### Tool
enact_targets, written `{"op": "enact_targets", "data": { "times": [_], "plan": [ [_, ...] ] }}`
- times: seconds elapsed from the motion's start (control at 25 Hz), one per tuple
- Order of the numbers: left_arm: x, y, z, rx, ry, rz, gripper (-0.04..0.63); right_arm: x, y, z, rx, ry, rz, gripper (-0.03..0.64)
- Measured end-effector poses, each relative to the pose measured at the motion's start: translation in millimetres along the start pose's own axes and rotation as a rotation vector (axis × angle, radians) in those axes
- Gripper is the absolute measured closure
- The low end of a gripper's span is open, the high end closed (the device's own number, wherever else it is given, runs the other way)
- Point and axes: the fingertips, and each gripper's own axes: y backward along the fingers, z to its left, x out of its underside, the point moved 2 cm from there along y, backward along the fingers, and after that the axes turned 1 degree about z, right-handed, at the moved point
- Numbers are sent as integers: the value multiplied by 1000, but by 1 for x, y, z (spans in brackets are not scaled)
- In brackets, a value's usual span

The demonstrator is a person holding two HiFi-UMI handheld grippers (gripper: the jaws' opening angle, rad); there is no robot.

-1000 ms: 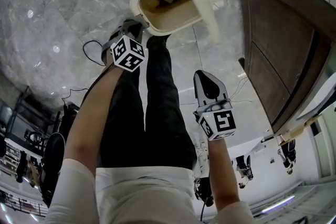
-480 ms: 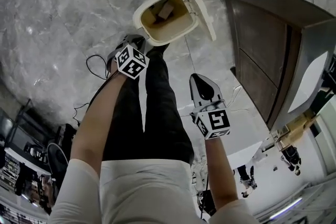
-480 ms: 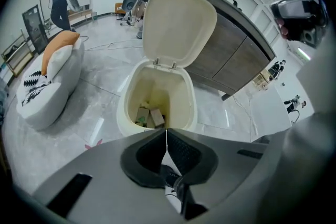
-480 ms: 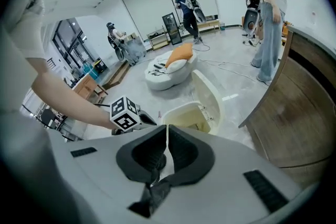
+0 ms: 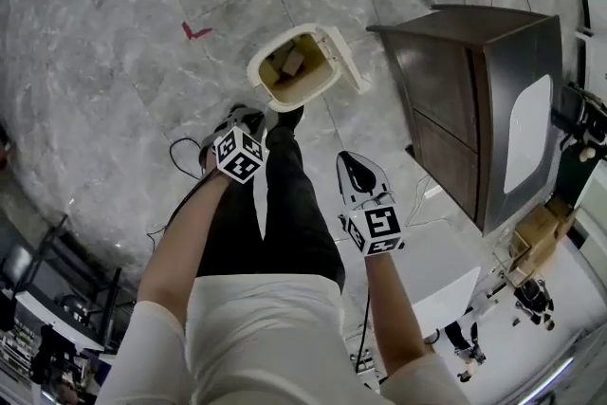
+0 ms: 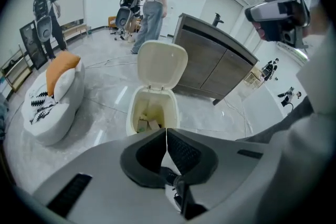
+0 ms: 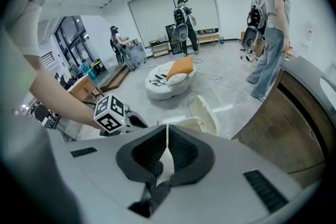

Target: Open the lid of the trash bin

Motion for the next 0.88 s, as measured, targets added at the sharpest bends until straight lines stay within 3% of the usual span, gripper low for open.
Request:
{"op": "enact_targets", "data": {
  "times": [0.24, 0.48, 0.64, 0.88],
  "plan": [
    [-23, 66, -13, -12, -18, -67, 577, -25, 39, 17, 36, 10, -44, 584],
    [-39, 132, -27, 3, -49, -127, 577, -37, 75, 35, 55, -68, -81, 584],
    [-52, 183, -36, 52, 3, -173, 575, -47, 100, 51, 61, -56, -105, 584],
    [-85, 258, -56, 76, 27, -320, 577, -59, 139, 65, 93, -38, -147, 584]
  ]
}}
